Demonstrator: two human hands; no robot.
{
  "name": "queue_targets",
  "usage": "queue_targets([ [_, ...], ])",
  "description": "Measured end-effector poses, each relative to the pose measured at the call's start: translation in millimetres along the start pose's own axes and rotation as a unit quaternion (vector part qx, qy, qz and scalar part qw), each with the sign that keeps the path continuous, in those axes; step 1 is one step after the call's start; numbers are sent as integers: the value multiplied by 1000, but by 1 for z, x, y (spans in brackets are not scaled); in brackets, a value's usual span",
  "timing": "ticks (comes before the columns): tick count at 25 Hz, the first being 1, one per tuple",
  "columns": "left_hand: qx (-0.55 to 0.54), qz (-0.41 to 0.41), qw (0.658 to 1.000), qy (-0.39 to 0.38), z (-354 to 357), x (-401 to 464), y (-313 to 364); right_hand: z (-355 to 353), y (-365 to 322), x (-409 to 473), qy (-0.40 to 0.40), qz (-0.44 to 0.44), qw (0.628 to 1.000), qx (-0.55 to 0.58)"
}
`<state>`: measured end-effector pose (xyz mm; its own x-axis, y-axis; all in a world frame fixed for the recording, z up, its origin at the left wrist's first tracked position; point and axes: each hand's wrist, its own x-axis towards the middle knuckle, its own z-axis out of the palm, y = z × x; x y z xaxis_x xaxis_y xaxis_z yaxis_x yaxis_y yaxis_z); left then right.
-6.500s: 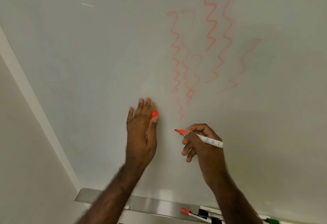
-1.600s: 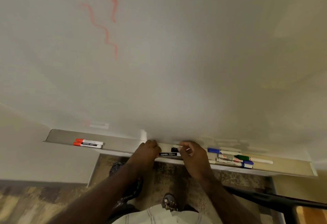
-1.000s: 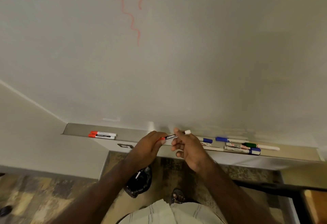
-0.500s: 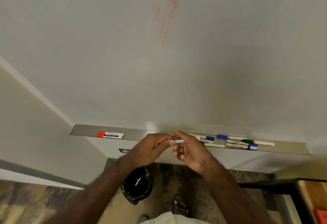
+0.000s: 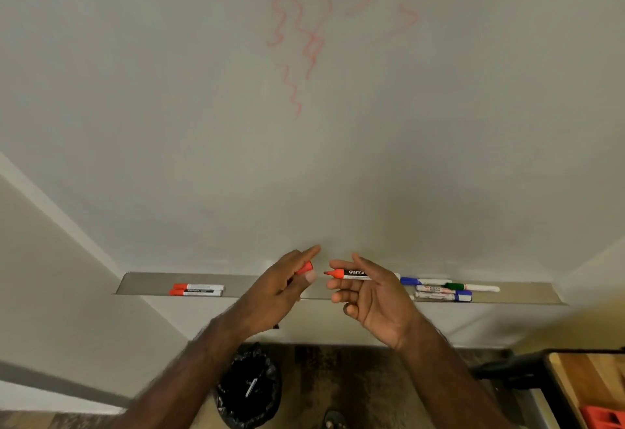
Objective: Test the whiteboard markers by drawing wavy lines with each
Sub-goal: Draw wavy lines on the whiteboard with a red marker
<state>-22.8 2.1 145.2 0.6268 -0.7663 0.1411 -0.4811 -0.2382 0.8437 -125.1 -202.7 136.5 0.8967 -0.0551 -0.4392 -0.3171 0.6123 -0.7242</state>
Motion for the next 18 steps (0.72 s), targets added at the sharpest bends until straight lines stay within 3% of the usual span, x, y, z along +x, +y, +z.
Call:
queue_targets([
  [3, 89, 82, 990, 67, -22, 14, 5, 16, -18, 5, 8, -46, 999, -20],
  [7, 161, 174, 945, 227, -72, 39, 43, 54, -64, 11, -28, -141, 989, -41],
  [13, 261, 283, 804, 454, -163, 75, 120, 124, -149, -1, -112, -329, 932, -103],
  [18, 313, 344, 720, 515, -239, 108, 182, 194, -213, -27, -95, -481, 853, -180],
])
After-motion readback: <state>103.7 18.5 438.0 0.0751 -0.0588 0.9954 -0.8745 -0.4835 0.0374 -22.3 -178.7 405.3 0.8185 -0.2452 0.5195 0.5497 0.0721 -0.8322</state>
